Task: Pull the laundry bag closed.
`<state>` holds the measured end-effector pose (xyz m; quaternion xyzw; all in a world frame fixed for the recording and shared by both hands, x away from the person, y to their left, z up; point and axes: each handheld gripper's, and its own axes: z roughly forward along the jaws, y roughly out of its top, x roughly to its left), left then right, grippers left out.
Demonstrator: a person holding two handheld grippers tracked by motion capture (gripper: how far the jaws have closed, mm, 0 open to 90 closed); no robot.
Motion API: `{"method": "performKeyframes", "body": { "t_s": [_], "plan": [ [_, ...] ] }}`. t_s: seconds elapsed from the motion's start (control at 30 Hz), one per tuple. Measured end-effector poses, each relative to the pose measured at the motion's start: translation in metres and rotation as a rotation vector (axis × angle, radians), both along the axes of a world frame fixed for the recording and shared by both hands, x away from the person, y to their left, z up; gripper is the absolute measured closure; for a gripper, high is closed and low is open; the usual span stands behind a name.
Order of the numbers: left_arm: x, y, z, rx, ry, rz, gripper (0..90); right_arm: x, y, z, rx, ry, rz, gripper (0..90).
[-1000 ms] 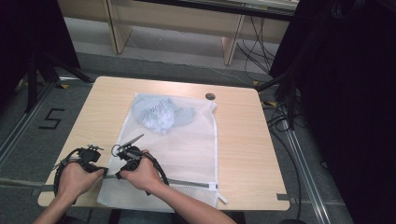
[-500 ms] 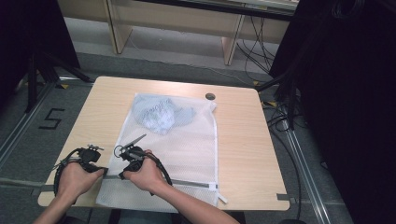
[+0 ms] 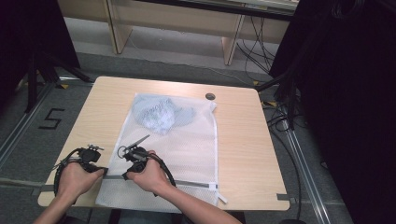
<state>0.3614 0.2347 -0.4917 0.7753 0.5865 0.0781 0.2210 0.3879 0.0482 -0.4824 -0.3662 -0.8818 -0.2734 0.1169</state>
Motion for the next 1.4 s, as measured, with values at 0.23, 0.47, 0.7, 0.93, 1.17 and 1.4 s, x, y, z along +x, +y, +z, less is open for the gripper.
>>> {"method": "performKeyframes", "body": {
  "t_s": [0.23,0.47,0.7,0.93,1.17,1.4],
  "plan": [
    [0.0,0.0,0.0,-0.001,0.001,-0.002,89.8,-0.001,-0.004,0.002,-0.004,-0.005,-0.001,87.1],
    [0.0,0.0,0.0,-0.003,0.002,0.001,89.8,-0.001,-0.007,0.003,0.004,-0.001,-0.001,87.1],
    [0.0,0.0,0.0,-0.004,0.002,0.0,89.8,-0.002,-0.01,0.006,-0.044,-0.024,-0.006,87.1],
    [-0.001,-0.002,0.0,-0.024,0.016,0.03,89.8,-0.003,-0.014,0.005,-0.01,0.014,-0.026,87.1],
    [-0.001,-0.001,0.0,-0.026,0.018,0.03,89.8,-0.004,-0.02,0.003,-0.021,0.022,-0.029,87.1],
    [-0.001,-0.001,0.0,-0.029,0.017,0.03,89.8,-0.003,-0.022,0.006,-0.05,0.022,-0.026,87.1]
  ]
}}
